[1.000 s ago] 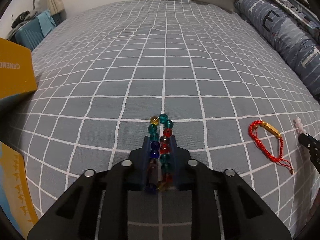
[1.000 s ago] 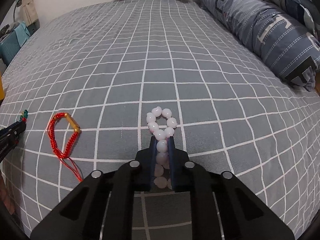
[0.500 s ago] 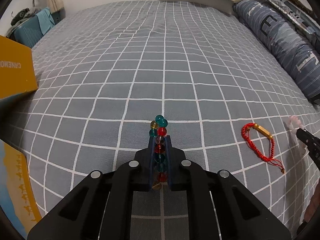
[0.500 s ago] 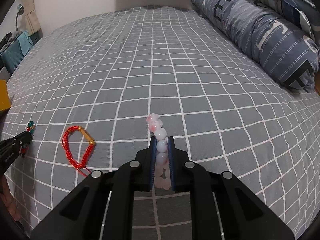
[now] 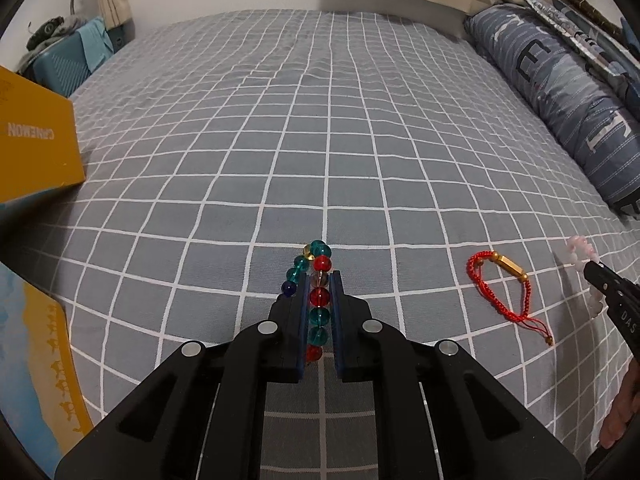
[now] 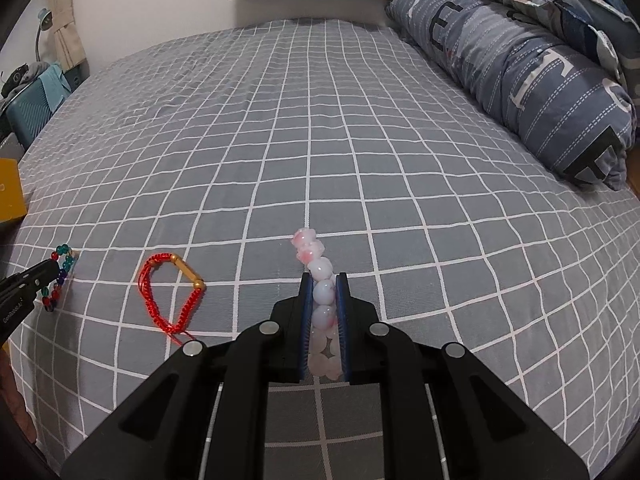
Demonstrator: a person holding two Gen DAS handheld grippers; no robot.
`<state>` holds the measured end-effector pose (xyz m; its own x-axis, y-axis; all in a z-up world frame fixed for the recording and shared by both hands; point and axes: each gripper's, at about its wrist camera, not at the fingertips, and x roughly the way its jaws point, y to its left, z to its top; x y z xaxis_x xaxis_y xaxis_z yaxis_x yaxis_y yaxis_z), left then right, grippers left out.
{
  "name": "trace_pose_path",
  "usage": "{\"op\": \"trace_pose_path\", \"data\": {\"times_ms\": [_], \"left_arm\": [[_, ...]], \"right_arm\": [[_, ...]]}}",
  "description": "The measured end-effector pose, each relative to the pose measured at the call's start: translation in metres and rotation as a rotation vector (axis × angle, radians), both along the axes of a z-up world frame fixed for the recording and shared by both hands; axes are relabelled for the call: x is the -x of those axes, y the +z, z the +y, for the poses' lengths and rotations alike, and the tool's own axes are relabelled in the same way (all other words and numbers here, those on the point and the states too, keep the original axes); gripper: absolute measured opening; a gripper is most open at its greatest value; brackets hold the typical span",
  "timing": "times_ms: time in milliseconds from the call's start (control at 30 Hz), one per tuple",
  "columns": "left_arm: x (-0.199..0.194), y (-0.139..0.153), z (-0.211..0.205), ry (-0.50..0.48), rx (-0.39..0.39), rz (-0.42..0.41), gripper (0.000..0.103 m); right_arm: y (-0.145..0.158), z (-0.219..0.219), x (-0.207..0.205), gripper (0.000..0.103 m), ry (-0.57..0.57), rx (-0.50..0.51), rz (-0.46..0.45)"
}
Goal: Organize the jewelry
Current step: 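Lift both bracelets and carry them over the white box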
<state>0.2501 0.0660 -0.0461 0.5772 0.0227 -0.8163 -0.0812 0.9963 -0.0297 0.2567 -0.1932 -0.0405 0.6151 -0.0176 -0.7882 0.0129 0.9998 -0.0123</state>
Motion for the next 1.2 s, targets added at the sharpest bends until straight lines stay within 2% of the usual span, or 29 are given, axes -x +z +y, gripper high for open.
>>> {"op": "trace_pose_path", "data": {"times_ms": [667,1200], "left_arm": [[0.02,0.031,0.0,-0.002,0.001,-0.054,0.009],[0.046,0.064,-0.001,0.0,-0.01,-0.101,0.009]], "right_arm": [[0.018,0.007,0.015,0.011,-0.001,-0.008,-0.031],[0.049,0.015,0.039,0.011,0.017,-0.003,-0.078]]}}
